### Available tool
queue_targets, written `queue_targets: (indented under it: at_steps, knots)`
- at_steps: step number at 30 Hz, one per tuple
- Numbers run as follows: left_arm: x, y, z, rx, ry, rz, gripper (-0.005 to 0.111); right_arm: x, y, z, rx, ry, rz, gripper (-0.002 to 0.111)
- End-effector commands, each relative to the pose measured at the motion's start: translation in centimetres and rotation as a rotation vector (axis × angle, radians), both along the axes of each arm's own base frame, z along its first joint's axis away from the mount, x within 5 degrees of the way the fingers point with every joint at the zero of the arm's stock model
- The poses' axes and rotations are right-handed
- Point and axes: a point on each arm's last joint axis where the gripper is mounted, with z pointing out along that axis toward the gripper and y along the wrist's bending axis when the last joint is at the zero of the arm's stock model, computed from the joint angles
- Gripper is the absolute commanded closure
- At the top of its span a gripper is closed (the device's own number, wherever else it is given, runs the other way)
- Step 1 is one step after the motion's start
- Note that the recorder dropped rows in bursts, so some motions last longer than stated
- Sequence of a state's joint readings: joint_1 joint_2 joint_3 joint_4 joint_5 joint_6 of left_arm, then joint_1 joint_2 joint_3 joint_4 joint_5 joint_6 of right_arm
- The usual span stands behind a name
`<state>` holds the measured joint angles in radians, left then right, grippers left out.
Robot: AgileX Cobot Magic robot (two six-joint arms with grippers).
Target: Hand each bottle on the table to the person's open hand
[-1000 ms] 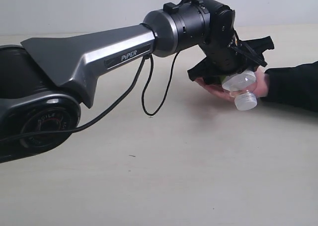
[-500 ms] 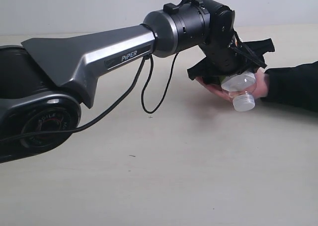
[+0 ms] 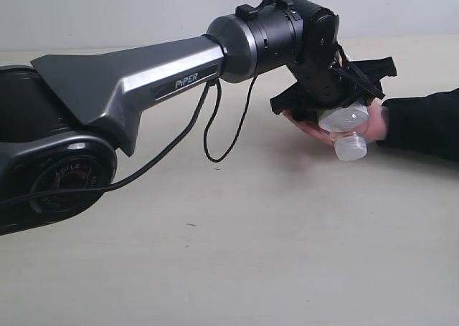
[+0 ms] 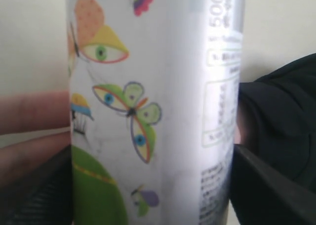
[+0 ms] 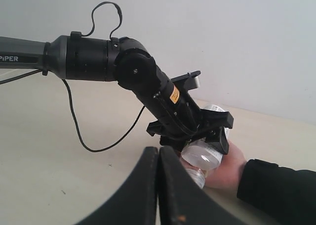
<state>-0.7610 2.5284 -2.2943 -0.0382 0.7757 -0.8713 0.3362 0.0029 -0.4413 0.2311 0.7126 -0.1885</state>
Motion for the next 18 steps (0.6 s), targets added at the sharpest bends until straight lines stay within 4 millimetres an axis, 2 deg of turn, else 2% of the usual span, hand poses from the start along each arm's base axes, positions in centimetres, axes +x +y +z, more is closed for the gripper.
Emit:
queue_targets:
  at_steps: [1,5,11,18]
  knots:
    - [-0.04,0.18,0.24,-0.003,0.017,0.002,0.034,0.06,0.01,-0.10,0.005,-0.006,-0.001,0.108]
    - [-0.29,-0.09,0.27,-0.020,0.029,-0.038,0.031,0.06,0.01,-0.10,0.005,-0.006,-0.001,0.108]
    - [-0.39,-0.20,0.29,-0.014,0.017,-0.083,0.014,0.06,0.01,-0.10,0.005,-0.006,-0.001,0.108]
    - [-0.39,0.15,0.80,0.003,0.019,-0.095,0.014,0.06,0.01,-0.10,0.005,-0.006,-0.001,0.108]
